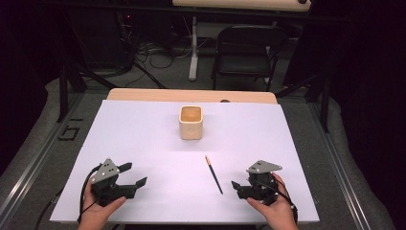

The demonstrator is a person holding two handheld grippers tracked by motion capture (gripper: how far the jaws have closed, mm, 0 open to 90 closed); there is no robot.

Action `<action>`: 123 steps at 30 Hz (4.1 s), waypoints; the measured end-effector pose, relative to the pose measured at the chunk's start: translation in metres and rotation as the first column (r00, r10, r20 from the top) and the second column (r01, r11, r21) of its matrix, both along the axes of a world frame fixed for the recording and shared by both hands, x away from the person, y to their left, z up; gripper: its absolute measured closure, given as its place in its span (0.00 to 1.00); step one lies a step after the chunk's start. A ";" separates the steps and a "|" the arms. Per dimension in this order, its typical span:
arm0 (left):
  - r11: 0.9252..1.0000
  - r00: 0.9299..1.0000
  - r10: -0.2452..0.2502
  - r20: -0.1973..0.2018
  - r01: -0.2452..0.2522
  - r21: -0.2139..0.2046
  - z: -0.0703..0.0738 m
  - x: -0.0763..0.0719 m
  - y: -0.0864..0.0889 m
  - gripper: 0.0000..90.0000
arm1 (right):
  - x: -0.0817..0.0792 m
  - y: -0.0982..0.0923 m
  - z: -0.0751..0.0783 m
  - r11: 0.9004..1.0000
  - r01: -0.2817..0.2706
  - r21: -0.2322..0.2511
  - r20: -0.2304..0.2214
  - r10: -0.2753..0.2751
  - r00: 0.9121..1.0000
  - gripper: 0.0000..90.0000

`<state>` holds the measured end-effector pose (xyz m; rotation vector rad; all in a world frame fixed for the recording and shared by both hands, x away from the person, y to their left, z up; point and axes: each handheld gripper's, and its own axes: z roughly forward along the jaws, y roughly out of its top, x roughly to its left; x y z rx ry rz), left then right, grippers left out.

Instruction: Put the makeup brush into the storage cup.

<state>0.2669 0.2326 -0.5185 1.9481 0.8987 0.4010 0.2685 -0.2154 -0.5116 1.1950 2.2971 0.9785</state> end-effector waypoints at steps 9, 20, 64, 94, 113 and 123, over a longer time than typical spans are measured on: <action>1.000 1.000 -0.005 0.000 0.005 0.007 -0.001 0.000 -0.001 0.25 | 0.008 0.004 -0.001 0.997 0.012 -0.070 -0.065 -0.016 0.998 0.31; 1.000 1.000 -0.013 -0.007 0.013 0.016 -0.002 0.001 -0.002 0.26 | 0.017 0.016 0.001 0.995 -0.004 -0.097 -0.100 -0.006 0.995 0.34; 0.999 0.999 -0.025 -0.020 0.026 0.026 -0.004 0.003 -0.004 0.27 | 0.054 0.052 0.008 0.993 -0.021 -0.118 -0.209 -0.004 0.978 0.38; 0.999 0.999 -0.032 -0.024 0.033 0.031 -0.005 0.003 -0.004 0.27 | 0.075 0.083 0.008 0.990 -0.052 -0.131 -0.288 0.012 0.958 0.43; 0.999 0.999 -0.029 -0.022 0.030 0.028 -0.005 0.003 -0.004 0.27 | 0.088 0.090 0.005 0.987 -0.078 -0.142 -0.338 0.026 0.941 0.47; 0.999 0.999 -0.028 -0.022 0.029 0.029 -0.005 0.003 -0.004 0.27 | 0.096 0.092 0.000 0.969 -0.082 -0.231 -0.394 -0.016 0.919 0.47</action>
